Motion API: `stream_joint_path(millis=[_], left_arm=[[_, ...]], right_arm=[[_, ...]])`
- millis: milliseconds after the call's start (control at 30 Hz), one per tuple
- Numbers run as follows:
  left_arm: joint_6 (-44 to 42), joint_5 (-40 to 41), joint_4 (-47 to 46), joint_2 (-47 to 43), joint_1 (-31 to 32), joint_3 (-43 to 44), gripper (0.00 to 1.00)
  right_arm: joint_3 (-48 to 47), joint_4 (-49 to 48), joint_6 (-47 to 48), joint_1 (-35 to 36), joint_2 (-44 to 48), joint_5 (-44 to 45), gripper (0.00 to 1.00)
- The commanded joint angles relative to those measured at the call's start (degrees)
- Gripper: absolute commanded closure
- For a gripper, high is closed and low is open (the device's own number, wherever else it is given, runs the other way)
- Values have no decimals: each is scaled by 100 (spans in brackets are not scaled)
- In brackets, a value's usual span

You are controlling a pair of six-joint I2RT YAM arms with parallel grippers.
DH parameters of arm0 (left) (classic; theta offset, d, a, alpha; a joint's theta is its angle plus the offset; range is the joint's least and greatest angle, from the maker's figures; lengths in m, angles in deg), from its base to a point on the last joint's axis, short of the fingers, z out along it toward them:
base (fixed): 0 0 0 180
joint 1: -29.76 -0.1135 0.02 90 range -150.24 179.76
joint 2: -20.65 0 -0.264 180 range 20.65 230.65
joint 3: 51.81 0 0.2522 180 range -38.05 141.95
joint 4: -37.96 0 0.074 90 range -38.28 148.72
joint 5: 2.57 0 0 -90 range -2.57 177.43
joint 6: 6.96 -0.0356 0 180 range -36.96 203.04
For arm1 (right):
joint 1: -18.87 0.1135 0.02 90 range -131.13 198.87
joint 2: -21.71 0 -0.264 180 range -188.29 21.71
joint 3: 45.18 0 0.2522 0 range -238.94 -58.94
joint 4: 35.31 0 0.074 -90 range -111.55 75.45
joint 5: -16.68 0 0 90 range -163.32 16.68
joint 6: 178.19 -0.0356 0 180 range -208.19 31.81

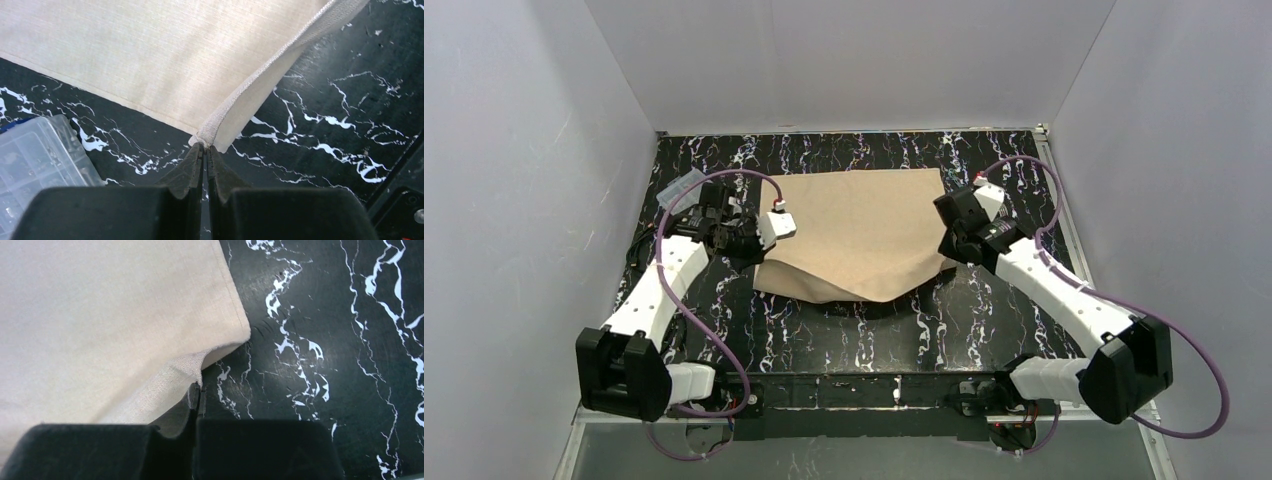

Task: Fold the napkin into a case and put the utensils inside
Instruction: Fold and flatten the napkin at the center of the board.

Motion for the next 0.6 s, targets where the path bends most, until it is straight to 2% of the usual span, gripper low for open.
stream_joint_path(millis=[0,300,567], left_arm=[[261,7,-347,247,-35,324,100],[603,385,-1085,756,-201,742,100],[742,741,-1569,1360,-230,1029,100]], right_arm=[[-574,-430,216,-180,-306,-100,99],[-1329,-722,598,-794,-1097,-473,99],[-1759,-962,696,-943,-1747,-732,99]])
